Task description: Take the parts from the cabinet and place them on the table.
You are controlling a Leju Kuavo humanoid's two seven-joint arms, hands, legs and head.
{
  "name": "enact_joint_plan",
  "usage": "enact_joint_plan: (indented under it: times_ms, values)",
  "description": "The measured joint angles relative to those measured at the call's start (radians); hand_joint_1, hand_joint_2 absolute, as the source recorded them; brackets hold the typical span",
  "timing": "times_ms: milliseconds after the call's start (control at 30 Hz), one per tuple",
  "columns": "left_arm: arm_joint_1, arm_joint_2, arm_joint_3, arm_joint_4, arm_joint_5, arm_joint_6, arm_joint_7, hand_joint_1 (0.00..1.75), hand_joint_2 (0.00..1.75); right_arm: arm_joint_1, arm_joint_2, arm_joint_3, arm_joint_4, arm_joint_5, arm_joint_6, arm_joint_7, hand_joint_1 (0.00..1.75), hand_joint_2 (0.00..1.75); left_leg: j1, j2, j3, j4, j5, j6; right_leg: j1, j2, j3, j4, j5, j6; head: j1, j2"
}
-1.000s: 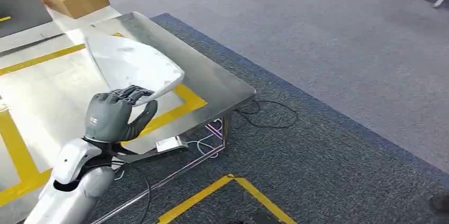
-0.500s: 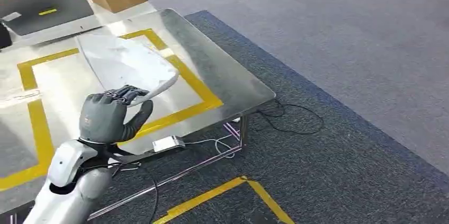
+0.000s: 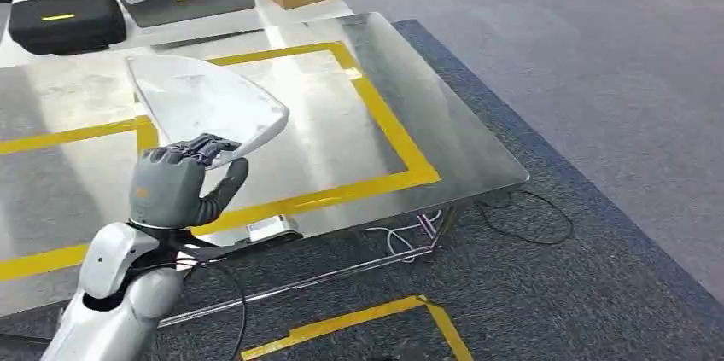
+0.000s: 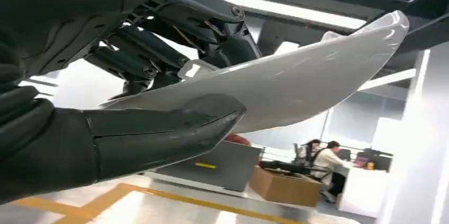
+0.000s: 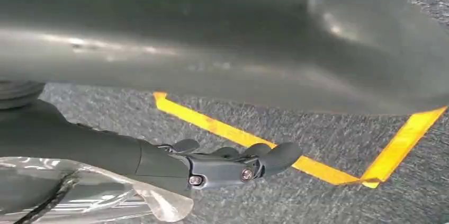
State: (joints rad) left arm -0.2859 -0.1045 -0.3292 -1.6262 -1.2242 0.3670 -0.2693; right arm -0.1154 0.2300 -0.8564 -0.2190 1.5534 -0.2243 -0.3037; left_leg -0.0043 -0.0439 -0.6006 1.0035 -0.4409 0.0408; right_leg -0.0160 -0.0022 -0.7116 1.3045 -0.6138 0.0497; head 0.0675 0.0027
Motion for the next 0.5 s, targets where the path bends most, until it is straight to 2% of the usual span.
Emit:
enact_joint_plan:
  times_ms: [33,67,100,133,167,233,267,300,333,367,400,433,467,500]
  values:
    - [0.0,0.0,0.0,0.0,0.0,0.0,0.0,1.75,1.75,-0.001,0.0,0.0,0.0,0.0,0.0,0.0,0.0,0.0,0.002,-0.015,0.002,0.001,-0.001,-0.001,-0.001,0.002,0.024,-0.063,0.046,-0.001,0.0,0.0]
    - [0.0,0.0,0.0,0.0,0.0,0.0,0.0,1.75,1.75,-0.003,0.0,0.0,0.0,0.0,0.0,0.001,0.0,0.0,0.003,-0.03,0.005,0.003,-0.003,-0.005,-0.003,0.01,0.067,-0.16,0.1,-0.002,0.0,0.0]
    - [0.0,0.0,0.0,0.0,0.0,0.0,0.0,1.75,1.75,-0.004,0.0,0.0,0.0,-0.001,0.0,0.003,0.0,0.0,0.006,-0.042,0.005,0.008,-0.007,-0.011,-0.009,0.04,0.108,-0.253,0.142,0.0,0.0,0.0]
    - [-0.002,-0.001,0.001,0.0,-0.002,0.0,0.0,1.75,1.75,-0.005,0.001,0.0,0.001,-0.002,0.001,0.007,0.0,0.0,0.001,-0.051,-0.003,0.014,-0.01,-0.018,-0.014,0.093,0.123,-0.276,0.12,0.001,0.0,0.0]
    - [-0.002,-0.003,0.001,0.0,-0.003,-0.001,0.0,1.75,1.75,-0.005,0.002,0.0,0.001,-0.003,0.001,0.008,0.0,0.0,0.004,-0.066,-0.012,0.021,-0.008,-0.023,-0.015,0.088,0.132,-0.284,0.119,-0.005,-0.002,0.0]
    - [0.0,-0.003,0.002,-0.001,-0.004,-0.002,0.0,1.75,1.75,-0.005,0.002,0.0,0.001,-0.007,0.0,0.011,0.0,0.0,0.011,-0.083,-0.016,0.016,-0.001,-0.035,-0.008,0.071,0.131,-0.281,0.12,-0.011,-0.001,0.0]
    - [0.0,-0.003,0.003,-0.001,-0.006,-0.002,0.0,1.75,1.75,-0.006,0.002,0.0,0.001,-0.009,0.0,0.013,0.0,0.0,0.01,-0.094,-0.017,0.016,0.0,-0.04,-0.01,0.06,0.134,-0.285,0.122,-0.017,-0.001,0.0]
    - [0.002,-0.003,0.003,-0.002,-0.006,-0.002,0.0,1.75,1.75,-0.008,0.005,0.0,0.0,-0.01,0.0,0.014,0.0,0.0,0.01,-0.08,-0.018,0.021,-0.009,-0.044,-0.016,0.045,0.138,-0.29,0.124,-0.023,0.001,0.0]
    - [-0.002,-0.003,0.003,-0.002,-0.008,-0.002,0.0,1.75,1.75,-0.01,0.004,0.0,0.0,-0.013,0.0,0.014,0.0,0.0,0.004,-0.025,-0.033,0.058,-0.032,-0.05,-0.014,0.034,0.142,-0.291,0.121,-0.032,-0.012,0.0]
    - [-0.005,-0.004,0.003,-0.003,-0.009,-0.002,0.0,1.75,1.75,-0.011,0.004,0.0,0.0,-0.013,0.0,0.014,0.0,0.0,0.005,0.009,-0.067,0.128,-0.067,-0.056,-0.012,0.019,0.145,-0.291,0.119,-0.037,-0.017,0.0]
    - [-0.004,-0.005,0.003,-0.003,-0.009,-0.002,0.0,1.75,1.75,-0.008,0.004,0.0,0.0,-0.014,0.0,0.014,0.0,0.0,0.007,0.025,-0.106,0.21,-0.102,-0.059,-0.009,0.004,0.146,-0.291,0.117,-0.041,-0.016,0.0]
    - [-0.002,-0.004,0.004,-0.003,-0.009,-0.003,0.0,1.75,1.75,-0.006,0.004,0.0,0.0,-0.017,0.0,0.016,0.0,0.0,0.009,0.032,-0.147,0.29,-0.13,-0.061,-0.008,-0.012,0.147,-0.29,0.115,-0.044,-0.017,0.0]
    - [0.001,-0.003,0.004,-0.003,-0.01,-0.003,0.0,1.75,1.75,-0.005,0.004,0.0,0.0,-0.018,0.0,0.017,0.0,0.0,0.011,0.033,-0.169,0.331,-0.135,-0.062,-0.007,-0.026,0.148,-0.29,0.113,-0.044,-0.016,0.0]
    - [0.003,-0.003,0.005,-0.003,-0.011,-0.004,0.0,1.75,1.75,-0.005,0.004,0.0,0.0,-0.019,0.0,0.017,0.0,0.0,0.012,0.034,-0.165,0.321,-0.117,-0.062,-0.005,-0.039,0.15,-0.29,0.111,-0.045,-0.016,0.0]
